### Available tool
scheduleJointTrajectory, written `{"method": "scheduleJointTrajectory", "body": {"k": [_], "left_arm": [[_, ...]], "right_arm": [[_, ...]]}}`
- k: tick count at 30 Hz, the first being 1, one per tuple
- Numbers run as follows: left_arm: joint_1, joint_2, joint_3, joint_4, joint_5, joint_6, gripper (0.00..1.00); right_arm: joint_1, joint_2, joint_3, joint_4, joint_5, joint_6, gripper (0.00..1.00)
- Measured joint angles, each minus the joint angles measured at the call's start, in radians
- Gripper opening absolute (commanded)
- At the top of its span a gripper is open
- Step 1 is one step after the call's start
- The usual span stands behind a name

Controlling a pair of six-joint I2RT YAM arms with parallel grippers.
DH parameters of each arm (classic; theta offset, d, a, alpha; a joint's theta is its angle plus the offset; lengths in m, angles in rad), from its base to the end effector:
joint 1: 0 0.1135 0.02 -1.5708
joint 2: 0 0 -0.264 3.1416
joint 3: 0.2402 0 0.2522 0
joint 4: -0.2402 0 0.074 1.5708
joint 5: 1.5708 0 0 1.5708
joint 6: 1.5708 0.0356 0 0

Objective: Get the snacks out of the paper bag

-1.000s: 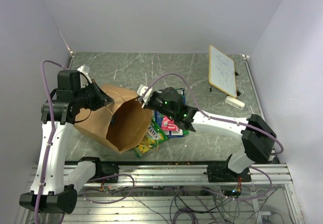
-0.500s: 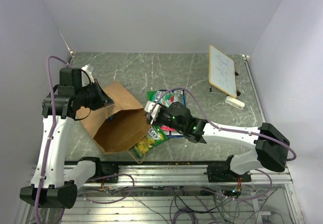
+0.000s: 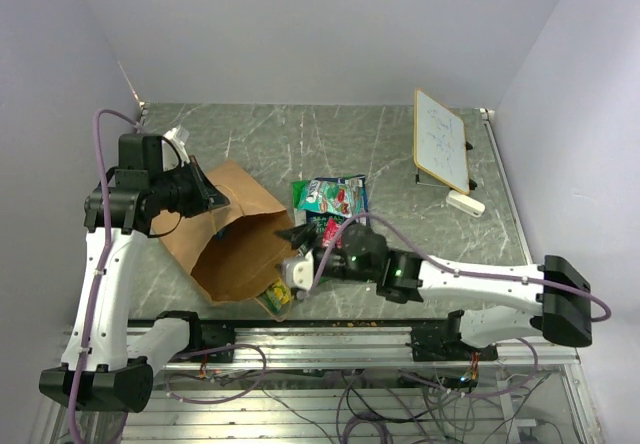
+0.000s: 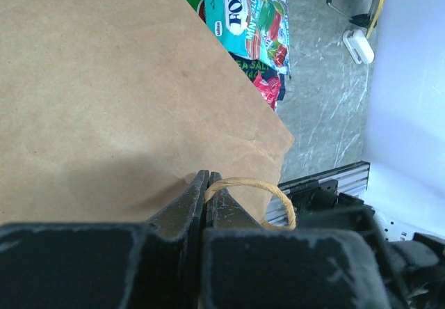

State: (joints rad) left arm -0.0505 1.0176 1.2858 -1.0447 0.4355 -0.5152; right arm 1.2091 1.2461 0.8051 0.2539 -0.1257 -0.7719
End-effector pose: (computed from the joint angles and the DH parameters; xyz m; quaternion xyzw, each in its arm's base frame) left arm 0.1764 -0.0240 0.3864 -0.1260 0.8954 -0.2967 0.3070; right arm 0.0986 0.2731 0.2931 -0.6647 0.3879 0.1853 0.6111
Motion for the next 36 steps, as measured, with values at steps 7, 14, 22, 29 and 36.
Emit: {"method": "scheduleJointTrajectory", "body": {"k": [7, 14, 22, 29, 36], "left_arm": [[0.0, 0.007, 0.001, -0.001, 0.024, -0.001, 0.07], [0.0, 0.012, 0.002, -0.001, 0.045, -0.016, 0.07], [0.0, 0.019, 0.002, -0.001, 0.048, -0.015, 0.07], [0.0, 0.038, 0.03, 0.0, 0.071, -0.003, 0.07], [0.0, 0.053, 0.049, 0.008, 0.101, 0.008, 0.07]], "right_arm": [[0.09, 0.313, 0.026, 0.267, -0.026, 0.009, 0.68], [0.087, 0.683, 0.18, 0.521, 0.127, 0.074, 0.68], [0.049, 0.903, 0.351, 0.664, 0.179, 0.13, 0.71], [0.034, 1.0, 0.423, 0.695, 0.194, 0.171, 0.73], [0.035, 1.066, 0.52, 0.698, 0.212, 0.201, 0.77]]}}
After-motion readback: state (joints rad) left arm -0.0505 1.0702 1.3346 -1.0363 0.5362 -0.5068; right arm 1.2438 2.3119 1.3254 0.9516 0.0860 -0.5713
